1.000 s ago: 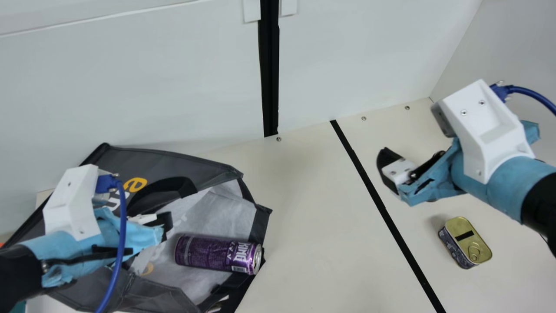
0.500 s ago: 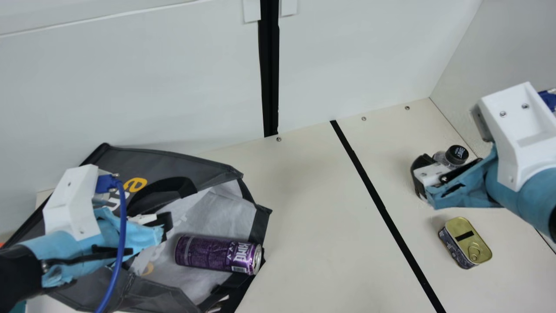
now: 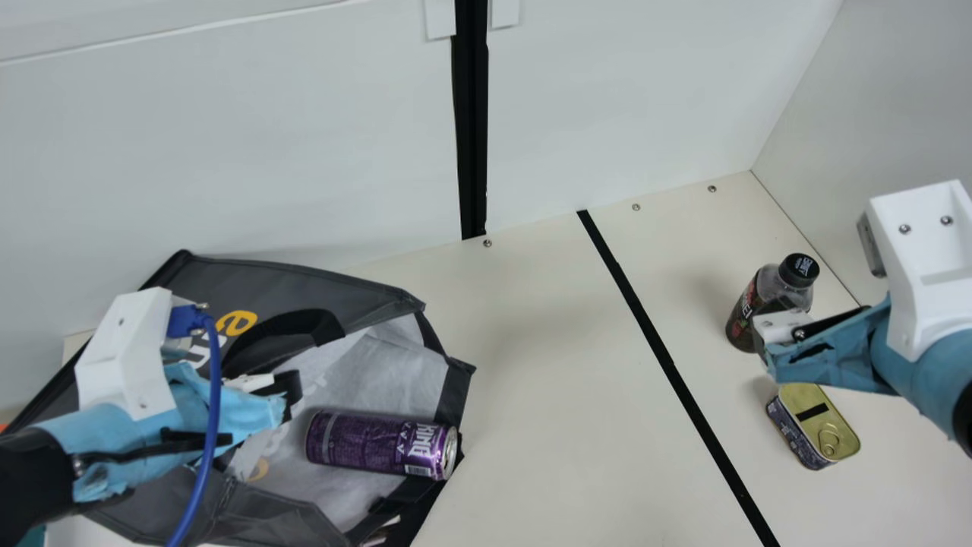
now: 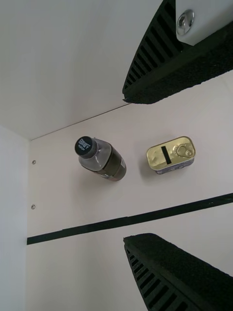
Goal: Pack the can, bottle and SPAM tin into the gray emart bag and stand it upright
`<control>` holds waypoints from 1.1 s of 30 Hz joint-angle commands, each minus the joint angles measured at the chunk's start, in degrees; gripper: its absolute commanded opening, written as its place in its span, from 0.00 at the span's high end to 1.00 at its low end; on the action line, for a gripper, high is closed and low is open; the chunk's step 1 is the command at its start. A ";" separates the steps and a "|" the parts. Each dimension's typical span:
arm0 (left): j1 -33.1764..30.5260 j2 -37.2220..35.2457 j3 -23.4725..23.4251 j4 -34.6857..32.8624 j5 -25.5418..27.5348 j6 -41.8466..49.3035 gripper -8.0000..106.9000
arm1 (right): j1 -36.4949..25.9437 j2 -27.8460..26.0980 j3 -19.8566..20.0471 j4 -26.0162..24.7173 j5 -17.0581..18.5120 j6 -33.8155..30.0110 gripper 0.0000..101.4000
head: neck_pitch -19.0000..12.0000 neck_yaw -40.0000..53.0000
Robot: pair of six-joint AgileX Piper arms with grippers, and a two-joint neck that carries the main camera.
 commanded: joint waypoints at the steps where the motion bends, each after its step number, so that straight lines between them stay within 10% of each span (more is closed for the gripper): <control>1: 0.00 0.00 0.00 0.00 0.00 0.00 1.00 | -1.12 -0.30 0.40 0.42 -0.03 -0.17 0.06 | -1.30 -0.05; 33: 0.00 0.00 0.00 0.00 0.00 0.00 1.00 | -21.21 -8.29 5.36 13.49 -0.03 -11.31 0.06 | -1.30 -0.05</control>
